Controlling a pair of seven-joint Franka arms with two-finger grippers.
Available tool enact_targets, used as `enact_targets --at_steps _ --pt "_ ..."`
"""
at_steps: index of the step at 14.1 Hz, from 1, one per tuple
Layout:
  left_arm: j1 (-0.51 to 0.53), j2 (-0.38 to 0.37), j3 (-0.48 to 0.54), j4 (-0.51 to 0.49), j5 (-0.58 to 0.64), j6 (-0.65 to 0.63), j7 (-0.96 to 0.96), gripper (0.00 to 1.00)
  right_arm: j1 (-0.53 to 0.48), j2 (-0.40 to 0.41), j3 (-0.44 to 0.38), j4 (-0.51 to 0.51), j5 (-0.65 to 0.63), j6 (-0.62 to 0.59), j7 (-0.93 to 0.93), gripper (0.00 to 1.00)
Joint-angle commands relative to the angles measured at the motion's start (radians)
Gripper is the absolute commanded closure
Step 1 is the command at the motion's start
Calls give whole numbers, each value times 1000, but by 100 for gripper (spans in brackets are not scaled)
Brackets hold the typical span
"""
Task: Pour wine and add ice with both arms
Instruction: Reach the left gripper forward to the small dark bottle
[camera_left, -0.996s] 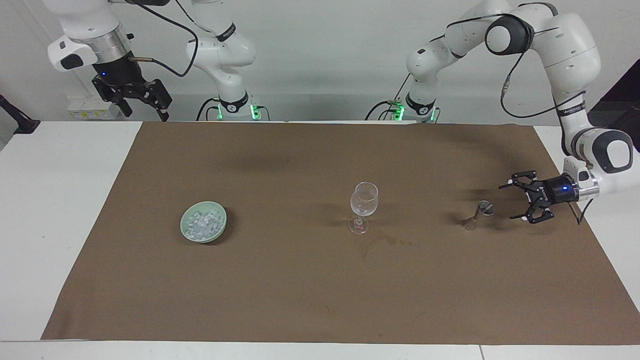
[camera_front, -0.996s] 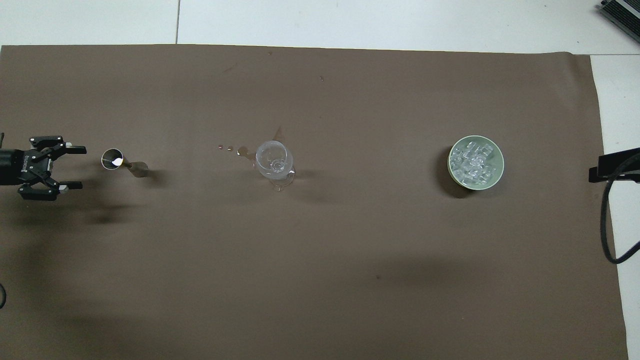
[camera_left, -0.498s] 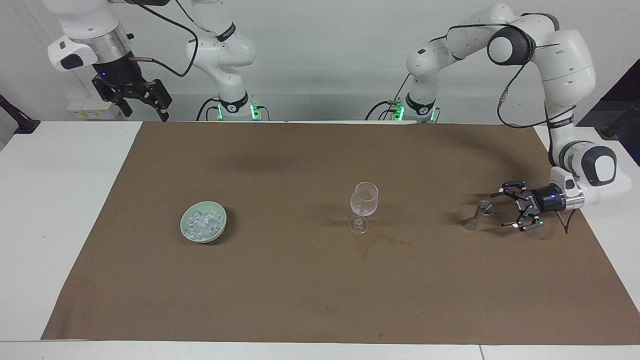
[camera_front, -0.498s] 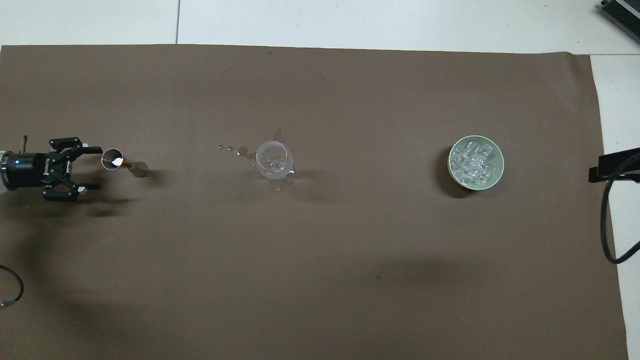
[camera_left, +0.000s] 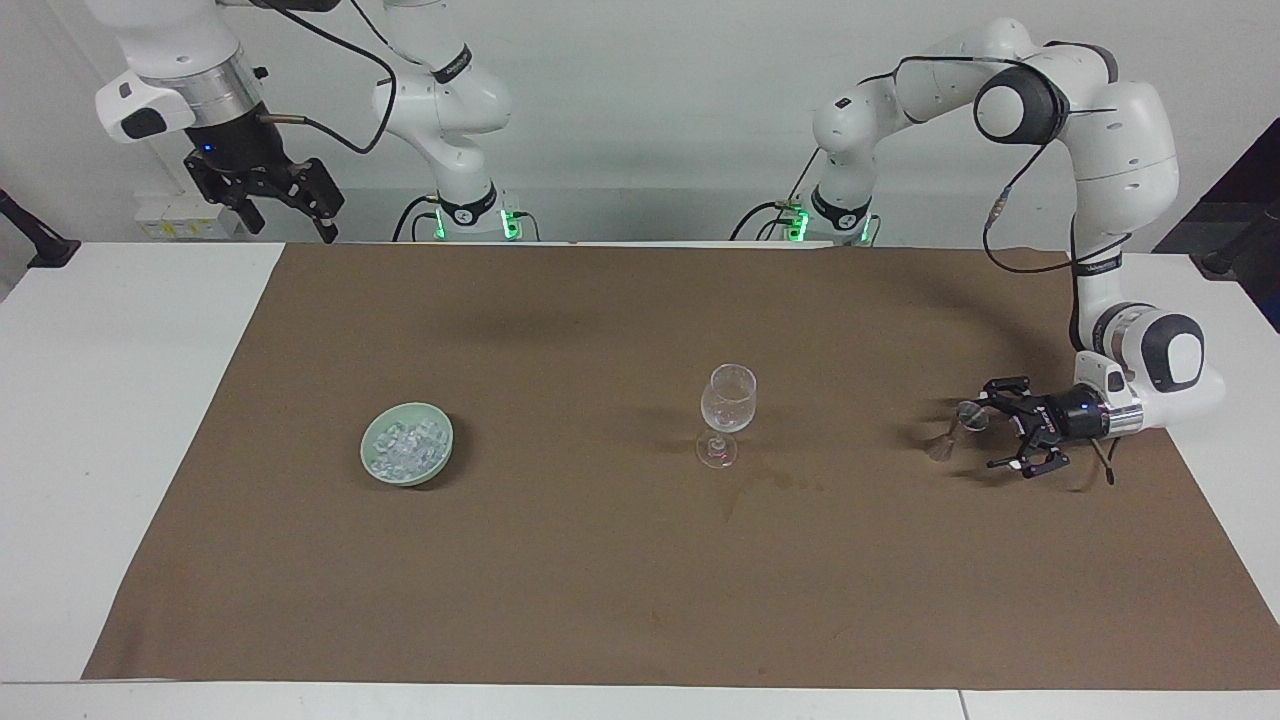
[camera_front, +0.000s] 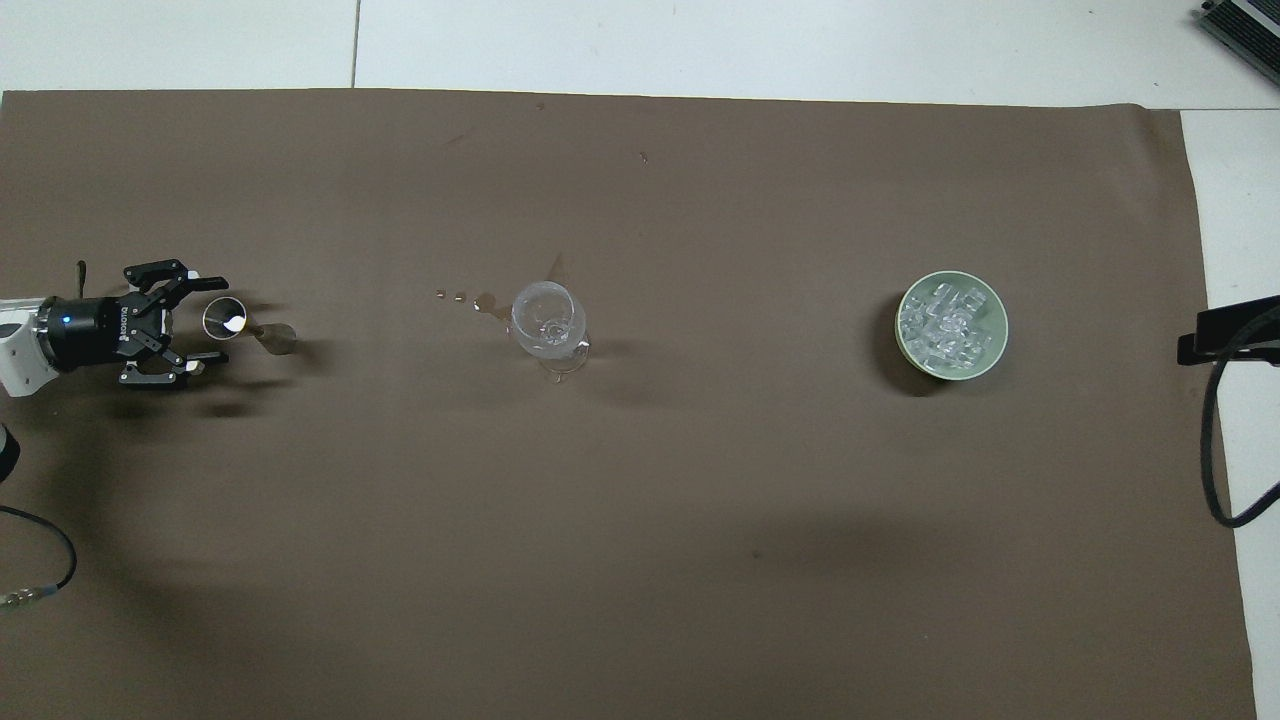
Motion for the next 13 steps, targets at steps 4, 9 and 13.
enact_targets --at_steps 4,9,13 --pt "14 35 -11 -3 -20 -19 73 0 -14 -25 6 -30 28 14 -13 0" --pt "6 50 -25 -4 -35 -45 79 0 -14 -25 8 -30 28 14 -13 0" --pt "5 59 -37 -7 -41 -48 99 10 -14 -25 6 -30 28 14 -12 0"
